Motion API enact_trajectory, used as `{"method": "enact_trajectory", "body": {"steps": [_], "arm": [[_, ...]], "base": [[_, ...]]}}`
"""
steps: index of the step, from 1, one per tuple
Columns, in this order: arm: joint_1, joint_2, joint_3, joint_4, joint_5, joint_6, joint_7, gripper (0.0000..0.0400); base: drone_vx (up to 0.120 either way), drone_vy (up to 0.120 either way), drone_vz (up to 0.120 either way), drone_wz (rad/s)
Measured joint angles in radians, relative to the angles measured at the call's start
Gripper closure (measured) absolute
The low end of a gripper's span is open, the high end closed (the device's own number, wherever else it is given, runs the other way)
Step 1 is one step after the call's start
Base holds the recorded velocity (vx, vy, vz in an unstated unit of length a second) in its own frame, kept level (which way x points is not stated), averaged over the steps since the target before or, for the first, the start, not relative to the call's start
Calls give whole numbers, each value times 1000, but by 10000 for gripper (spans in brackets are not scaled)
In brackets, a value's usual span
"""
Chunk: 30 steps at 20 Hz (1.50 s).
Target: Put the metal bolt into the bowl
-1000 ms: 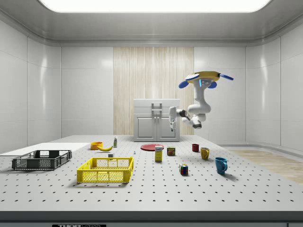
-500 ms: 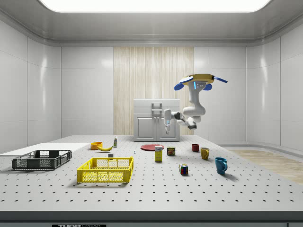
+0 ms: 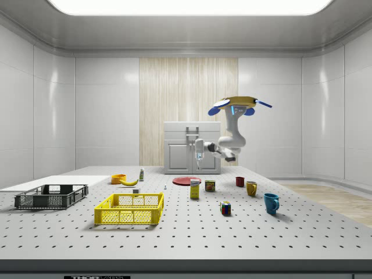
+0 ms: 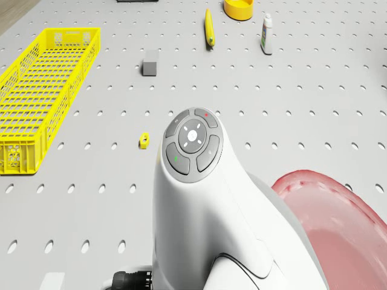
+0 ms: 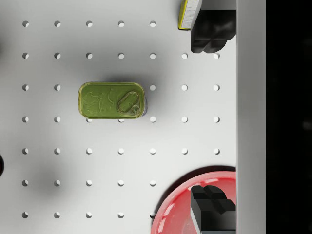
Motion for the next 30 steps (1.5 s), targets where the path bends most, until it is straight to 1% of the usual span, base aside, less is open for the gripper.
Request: {"method": "enact_trajectory", "body": {"steps": [22,30], "arm": [[-27,-92,24,6,45,86,25,0],[-35,-121,31,8,59,113,32,0]], "base": [[120,0,-4,0],[120,0,-120,0]]}}
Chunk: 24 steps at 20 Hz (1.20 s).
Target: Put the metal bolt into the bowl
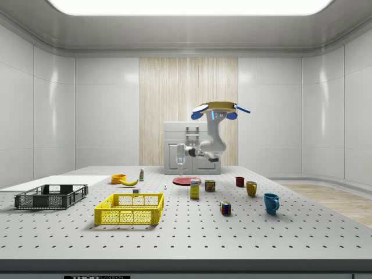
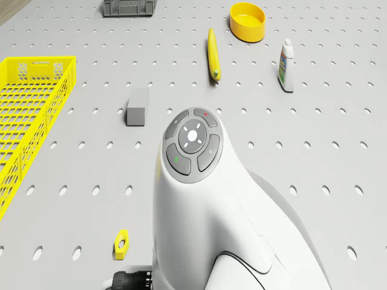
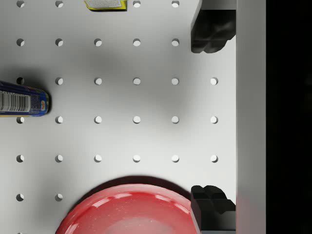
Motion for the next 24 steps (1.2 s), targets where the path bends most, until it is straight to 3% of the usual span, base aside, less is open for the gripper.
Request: {"method": "enact_trajectory", "body": {"steps": [6,16,21,24], "arm": [[-5,-20,4,1,9,19,5,0],[-13,-51,11,3,23,48,12,0],[-17,-65,13,4,29,61,15,0],[-18,-74,15,4,33,69,16,0]], "base": [[120,0,-113,0],[120,-28,0,0],[120,0,-112,0],[0,0,-40,0]]}}
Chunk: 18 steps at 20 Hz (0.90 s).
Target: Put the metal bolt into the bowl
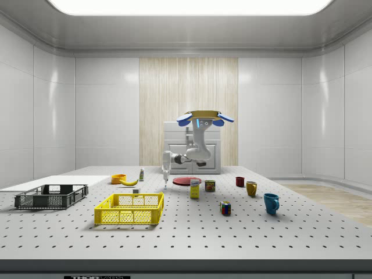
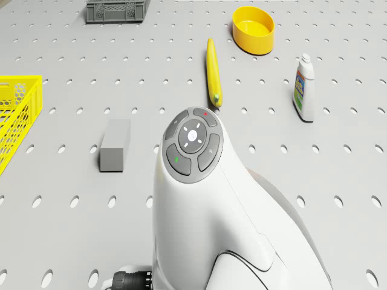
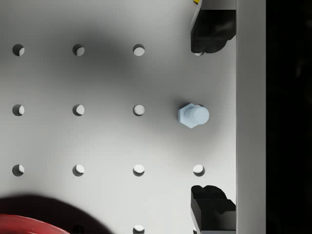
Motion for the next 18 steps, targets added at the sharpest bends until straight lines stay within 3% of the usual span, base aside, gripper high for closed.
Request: {"method": "enact_trajectory", "body": {"steps": [5,18], "arm": [[-3,-13,2,1,6,12,3,0],[-11,-46,-56,13,-42,62,3,0]], "base": [[0,0,-112,0],[0,0,0,0]]}}
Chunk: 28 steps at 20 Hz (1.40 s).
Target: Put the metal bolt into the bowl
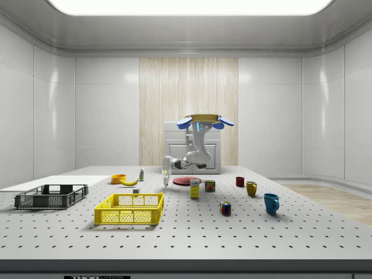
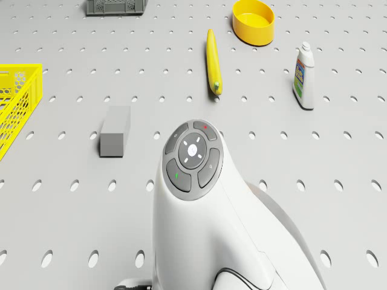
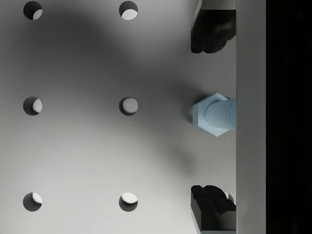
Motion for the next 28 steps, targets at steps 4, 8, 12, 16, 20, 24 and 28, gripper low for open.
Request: {"method": "enact_trajectory", "body": {"steps": [4,8,12,16,20,24,28], "arm": [[-2,-6,-2,1,0,7,1,0],[-3,-10,19,-3,21,4,4,0],[-16,-13,34,7,35,5,7,0],[-27,-17,42,14,44,9,10,0],[-32,-23,45,18,49,15,12,169],[-35,-29,47,19,53,20,14,252],[-37,-36,49,20,56,26,15,282]], "base": [[0,0,0,0],[0,0,0,0],[0,0,0,0],[0,0,0,0],[0,0,0,0],[0,0,0,0],[0,0,0,0]]}}
